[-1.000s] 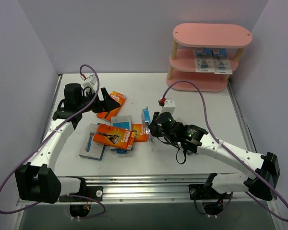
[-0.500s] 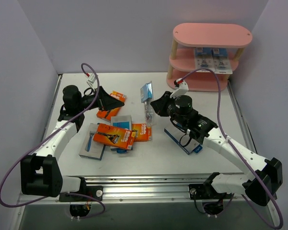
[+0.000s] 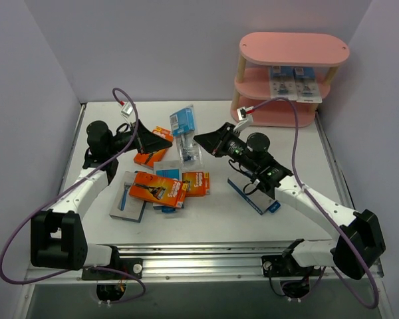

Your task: Place and organize the shaving razors onto the shelf

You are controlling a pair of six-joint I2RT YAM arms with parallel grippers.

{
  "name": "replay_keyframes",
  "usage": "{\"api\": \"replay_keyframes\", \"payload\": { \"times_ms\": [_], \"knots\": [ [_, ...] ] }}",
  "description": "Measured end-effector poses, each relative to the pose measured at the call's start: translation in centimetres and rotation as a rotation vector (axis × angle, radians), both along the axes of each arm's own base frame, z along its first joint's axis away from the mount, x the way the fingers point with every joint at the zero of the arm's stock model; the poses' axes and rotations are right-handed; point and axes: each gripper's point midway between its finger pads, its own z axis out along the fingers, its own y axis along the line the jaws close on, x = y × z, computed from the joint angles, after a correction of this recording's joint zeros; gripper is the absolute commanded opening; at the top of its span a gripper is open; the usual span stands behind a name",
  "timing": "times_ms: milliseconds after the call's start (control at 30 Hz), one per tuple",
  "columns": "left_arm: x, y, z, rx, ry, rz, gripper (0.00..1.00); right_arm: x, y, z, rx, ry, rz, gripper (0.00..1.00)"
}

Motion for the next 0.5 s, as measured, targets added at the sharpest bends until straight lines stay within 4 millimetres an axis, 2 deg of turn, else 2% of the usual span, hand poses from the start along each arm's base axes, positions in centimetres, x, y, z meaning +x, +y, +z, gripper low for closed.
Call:
{"api": "replay_keyframes", "payload": {
  "times_ms": [200, 500],
  "knots": [
    [-0.3, 0.0, 0.2, -0.016, -0.008, -0.012, 0.94, -0.9, 1.9, 0.0, 0.102, 0.006, 0.114, 0.00],
    [-0.3, -0.1, 0.3, -0.018, -0.016, -0.015, 0.95, -2.6, 2.4, 2.3, 0.224, -0.045, 0.206, 0.00]
  ]
}}
